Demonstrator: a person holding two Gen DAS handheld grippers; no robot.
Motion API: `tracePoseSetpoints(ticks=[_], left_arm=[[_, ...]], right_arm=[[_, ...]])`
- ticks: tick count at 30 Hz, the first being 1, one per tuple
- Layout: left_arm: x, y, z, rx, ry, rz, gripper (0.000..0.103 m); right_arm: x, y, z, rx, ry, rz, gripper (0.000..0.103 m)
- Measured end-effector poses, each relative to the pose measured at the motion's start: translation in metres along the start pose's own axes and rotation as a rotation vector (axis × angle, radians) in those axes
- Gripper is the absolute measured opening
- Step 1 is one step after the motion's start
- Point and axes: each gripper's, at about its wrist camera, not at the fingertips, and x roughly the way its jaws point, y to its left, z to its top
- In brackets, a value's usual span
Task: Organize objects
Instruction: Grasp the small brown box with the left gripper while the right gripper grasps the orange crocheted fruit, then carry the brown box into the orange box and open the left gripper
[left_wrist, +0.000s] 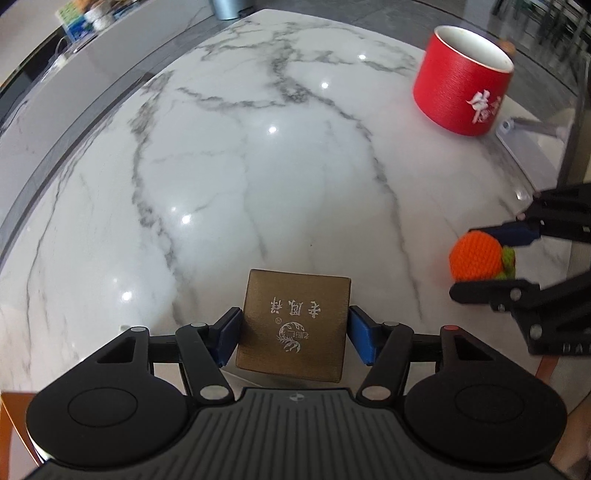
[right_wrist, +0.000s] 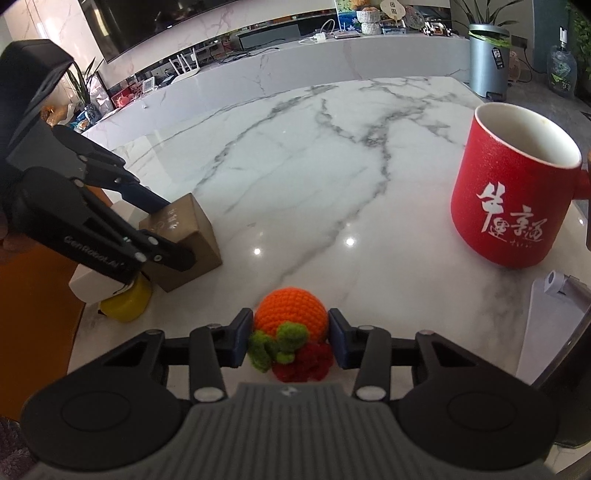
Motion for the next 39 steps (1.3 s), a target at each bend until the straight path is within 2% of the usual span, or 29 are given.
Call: tracePoseSetpoints(ticks=[5, 8, 10, 14, 18, 21, 27, 32, 35, 39], left_arm=[[-0.036, -0.013, -0.004, -0.037, -0.092, 0.013, 0.071], [-0.081, -0.018, -0.007, -0.062, -0.156, -0.011, 0.071], [-0.116, -0.019, -0.013, -0.081, -0.194, -0.022, 0.071], [-0.190, -0.017, -0.049, -0.103, -0.284, -0.027, 0.071], [-0.229, -0.015, -0.094, -0.093, -0.285, 0.045, 0.071], [-0.233, -0.009, -0.126, -0.078, -0.241, 0.066, 0.071], [-0.214, -0.002, -0.170, -0.007, -0.144, 0.051, 0.071], [-0.190, 0.002, -0.182, 0.083, -0.107, 0.017, 0.071], [-0.171, 0.007, -0.184, 0.116, -0.088, -0.011, 0.071], [-0.148, 0.013, -0.187, 0.158, -0.059, -0.093, 0.071]], right_arm=[[-0.016, 0.010, 0.004, -0.024, -0.048, 0.019, 0.045], [-0.031, 0.019, 0.008, -0.030, -0.088, 0.052, 0.045], [-0.043, 0.025, 0.011, -0.014, -0.110, 0.114, 0.045], [-0.073, 0.049, 0.016, -0.051, -0.179, 0.193, 0.045], [-0.104, 0.077, 0.012, -0.100, -0.238, 0.273, 0.045], [-0.121, 0.099, 0.007, -0.123, -0.247, 0.336, 0.045], [-0.141, 0.140, 0.001, -0.166, -0.241, 0.354, 0.045], [-0.137, 0.167, 0.007, -0.190, -0.199, 0.326, 0.045], [-0.130, 0.183, 0.014, -0.203, -0.162, 0.274, 0.045], [-0.118, 0.199, 0.021, -0.240, -0.121, 0.237, 0.045]])
